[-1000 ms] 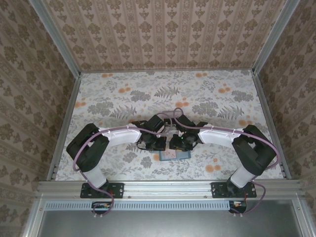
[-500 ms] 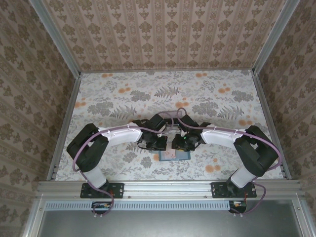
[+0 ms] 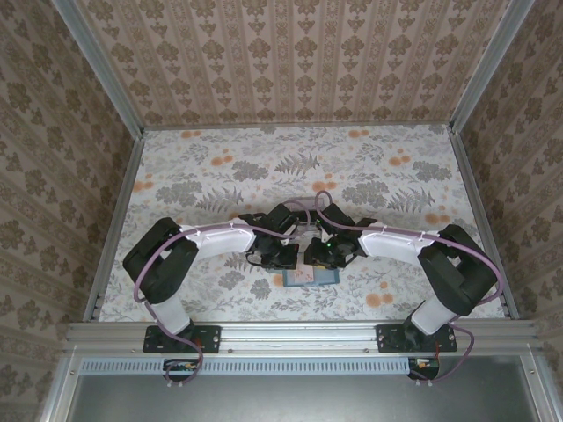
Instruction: Take the credit cards out of the card holder
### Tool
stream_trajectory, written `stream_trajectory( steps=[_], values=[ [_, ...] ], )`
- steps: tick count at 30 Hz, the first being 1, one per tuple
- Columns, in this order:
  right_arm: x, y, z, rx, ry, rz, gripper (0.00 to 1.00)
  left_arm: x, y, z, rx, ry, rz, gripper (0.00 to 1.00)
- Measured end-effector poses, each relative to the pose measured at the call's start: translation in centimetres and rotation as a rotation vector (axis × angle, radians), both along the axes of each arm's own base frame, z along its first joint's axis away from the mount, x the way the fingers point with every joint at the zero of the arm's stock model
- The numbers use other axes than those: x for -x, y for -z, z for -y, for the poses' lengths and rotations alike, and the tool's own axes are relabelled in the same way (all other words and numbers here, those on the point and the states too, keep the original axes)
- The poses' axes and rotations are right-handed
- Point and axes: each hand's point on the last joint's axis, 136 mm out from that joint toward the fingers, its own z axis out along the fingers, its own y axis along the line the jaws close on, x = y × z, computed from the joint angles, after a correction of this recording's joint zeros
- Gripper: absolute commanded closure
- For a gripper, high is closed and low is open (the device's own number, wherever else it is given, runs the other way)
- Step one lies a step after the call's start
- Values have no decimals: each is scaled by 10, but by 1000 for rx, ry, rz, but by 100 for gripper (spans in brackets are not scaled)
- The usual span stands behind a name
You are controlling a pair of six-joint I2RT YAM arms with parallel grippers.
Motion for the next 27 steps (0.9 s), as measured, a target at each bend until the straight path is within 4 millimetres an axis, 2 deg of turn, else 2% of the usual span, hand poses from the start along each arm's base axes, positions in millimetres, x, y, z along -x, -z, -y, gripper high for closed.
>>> stream_trajectory(
  steps=[8, 17, 27],
  values=[
    [1, 6, 1, 11, -2, -12, 72, 0, 0, 0, 0, 0, 0, 97],
    [1, 7, -4, -56, -6, -12, 78, 0, 0, 1, 4, 1, 0, 98],
    [-2, -14, -8, -147, 9, 24, 85, -1, 0, 2, 13, 1, 3, 98]
  ],
)
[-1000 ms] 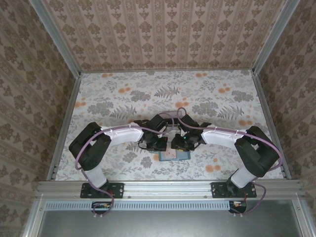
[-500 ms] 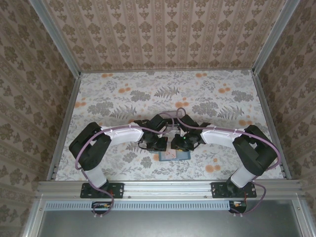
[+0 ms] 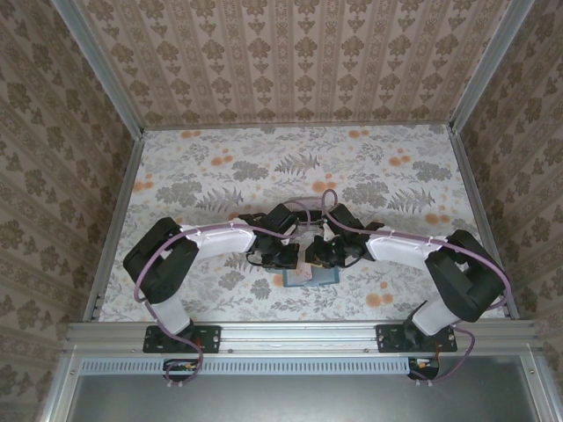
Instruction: Take the credit cards out of the card holder
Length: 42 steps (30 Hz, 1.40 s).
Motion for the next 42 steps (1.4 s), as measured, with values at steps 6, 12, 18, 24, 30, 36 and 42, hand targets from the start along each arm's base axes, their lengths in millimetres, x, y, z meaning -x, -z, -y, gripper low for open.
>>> stream_trajectory(
  steps=[6, 12, 18, 24, 30, 36, 42],
  values=[
    [0, 0, 1, -2, 3, -3, 91, 0, 0, 0, 0, 1, 0, 98],
    [-1, 1, 6, 19, -7, 13, 94, 0, 0, 0, -1, 2, 1, 98],
    [-2, -6, 25, 80, -3, 50, 95, -1, 0, -1, -5, 5, 9, 98],
    [0, -6, 38, 144, -12, 64, 95, 0, -1, -3, -9, 6, 11, 98],
    [1, -6, 43, 174, -22, 65, 95, 1, -1, -5, -14, 5, 12, 98],
    [1, -9, 44, 190, -25, 72, 95, 1, -1, -5, -14, 5, 11, 98],
    [2, -11, 40, 199, -33, 82, 94, 1, -1, -5, -14, 5, 12, 97]
  ],
)
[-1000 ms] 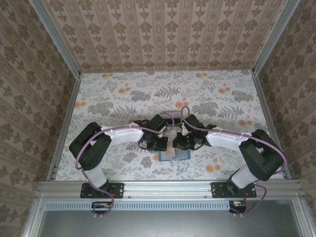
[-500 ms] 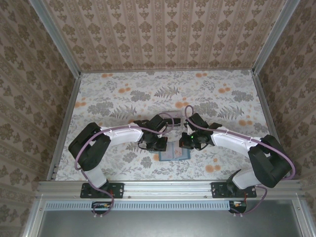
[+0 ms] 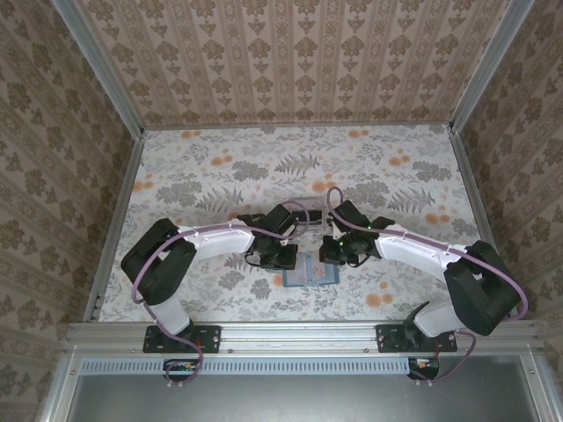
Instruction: Take the credit cards out of the card holder
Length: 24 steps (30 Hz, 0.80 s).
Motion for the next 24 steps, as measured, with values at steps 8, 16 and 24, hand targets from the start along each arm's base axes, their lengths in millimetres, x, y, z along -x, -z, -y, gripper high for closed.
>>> stream_trajectory(
  steps=[8, 16, 24],
  values=[
    [3, 2, -5, 15, 4, -9, 87, 0, 0, 0, 0, 0, 0, 97],
    [8, 5, -10, 18, 1, -34, 84, 0, 0, 0, 1, 0, 1, 97],
    [13, 3, -15, -3, -1, -56, 90, 0, -1, -1, 0, 0, 1, 97]
  ],
)
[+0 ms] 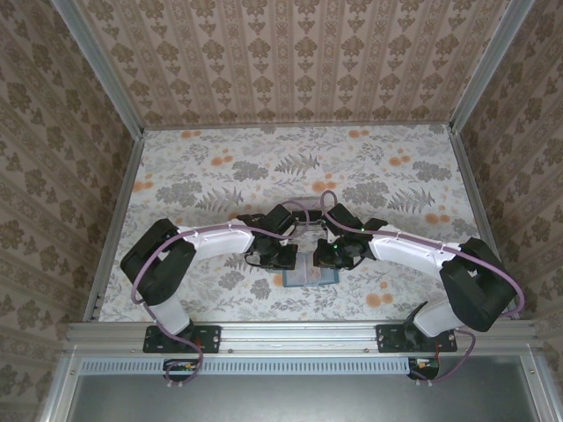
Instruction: Take the credit cards out of the card holder
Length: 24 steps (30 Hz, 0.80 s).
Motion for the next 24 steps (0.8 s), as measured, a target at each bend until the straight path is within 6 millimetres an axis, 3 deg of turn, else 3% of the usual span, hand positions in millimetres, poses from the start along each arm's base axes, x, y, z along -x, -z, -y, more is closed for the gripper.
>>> stream_trajectory(
  steps=[8, 14, 18, 24],
  values=[
    [-3, -7, -2, 3, 4, 4, 94, -1, -9, -3, -1, -6, 22, 96],
    [-10, -28, 0, 21, -31, 50, 98, -10, -30, -7, 35, -30, 76, 95],
    [-19, -48, 2, 48, -128, 120, 98, -16, -40, -16, 58, -61, 112, 95],
    [-35, -71, 7, 130, -385, 283, 98, -19, -35, -45, 57, -134, 131, 94]
  ],
)
